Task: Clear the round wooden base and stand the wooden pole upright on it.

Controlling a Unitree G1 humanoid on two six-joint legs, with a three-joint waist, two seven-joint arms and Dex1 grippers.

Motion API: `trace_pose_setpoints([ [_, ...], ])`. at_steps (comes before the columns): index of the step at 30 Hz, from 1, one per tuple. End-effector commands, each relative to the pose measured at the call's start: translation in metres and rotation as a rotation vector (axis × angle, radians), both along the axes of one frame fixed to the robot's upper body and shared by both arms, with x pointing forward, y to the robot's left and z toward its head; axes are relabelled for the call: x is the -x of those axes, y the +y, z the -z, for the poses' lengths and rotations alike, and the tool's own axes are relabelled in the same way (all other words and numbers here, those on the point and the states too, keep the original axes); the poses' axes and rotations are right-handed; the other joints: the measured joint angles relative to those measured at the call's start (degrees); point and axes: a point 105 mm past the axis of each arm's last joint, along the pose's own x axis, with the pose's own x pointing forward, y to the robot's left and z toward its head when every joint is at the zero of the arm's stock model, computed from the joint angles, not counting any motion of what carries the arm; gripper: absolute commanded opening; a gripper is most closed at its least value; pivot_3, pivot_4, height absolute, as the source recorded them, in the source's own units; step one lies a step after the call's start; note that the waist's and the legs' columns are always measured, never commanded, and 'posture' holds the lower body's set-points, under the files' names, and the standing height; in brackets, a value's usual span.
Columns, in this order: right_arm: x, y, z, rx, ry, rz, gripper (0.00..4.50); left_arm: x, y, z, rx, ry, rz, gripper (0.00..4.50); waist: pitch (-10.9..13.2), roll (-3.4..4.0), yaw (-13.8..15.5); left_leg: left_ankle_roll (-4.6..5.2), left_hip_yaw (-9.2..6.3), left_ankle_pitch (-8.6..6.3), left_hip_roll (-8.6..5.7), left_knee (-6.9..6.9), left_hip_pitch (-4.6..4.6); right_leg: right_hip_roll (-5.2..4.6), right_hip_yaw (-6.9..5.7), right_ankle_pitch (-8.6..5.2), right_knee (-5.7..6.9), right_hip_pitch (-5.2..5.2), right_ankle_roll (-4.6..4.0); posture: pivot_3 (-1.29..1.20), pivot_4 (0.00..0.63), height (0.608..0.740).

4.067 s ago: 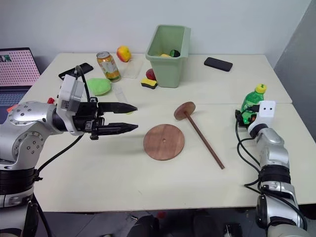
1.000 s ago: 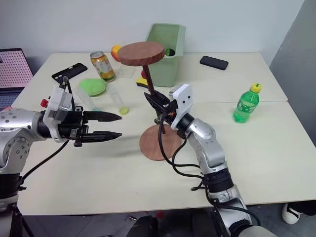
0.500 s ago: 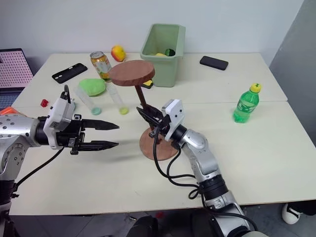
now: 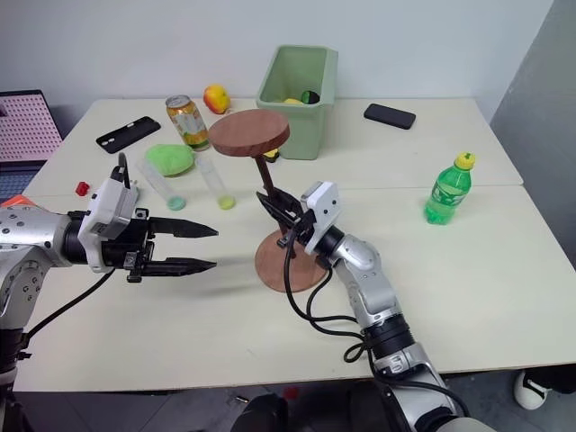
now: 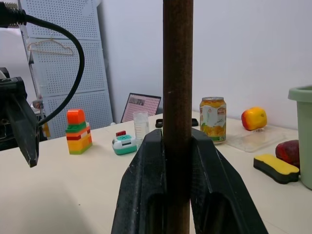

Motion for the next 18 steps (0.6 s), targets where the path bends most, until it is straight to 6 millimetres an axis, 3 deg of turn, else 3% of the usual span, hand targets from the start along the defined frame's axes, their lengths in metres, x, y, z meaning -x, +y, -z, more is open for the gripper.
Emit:
trace_pose_setpoints([
  [1,-0.003,-0.010,0.007,0.019,0.007,0.031,0.24,0.004,0.000,-0.011,-0.017,-0.040,0.008,2.70,0.00,0.00,0.05,0.00,-0.01,0.00,0.00,0.00,0.02,0.00,0.00,0.00,-0.01,0.03,0.00,0.00,0.150,0.740],
  [13,0.009,-0.014,0.059,0.137,0.044,0.018,0.24,0.003,0.001,-0.015,-0.031,-0.042,0.013,2.70,-0.03,-0.01,0.39,0.04,-0.02,-0.03,-0.02,-0.01,0.25,0.00,-0.02,0.00,-0.05,0.25,0.00,0.00,0.150,0.740],
  [18,0.005,-0.015,0.067,0.155,0.073,0.019,0.24,0.002,0.001,-0.016,-0.032,-0.046,0.015,2.70,-0.06,-0.01,0.56,0.23,0.02,-0.13,-0.02,-0.08,0.60,0.00,0.02,-0.01,-0.10,0.52,0.00,0.00,0.150,0.740],
])
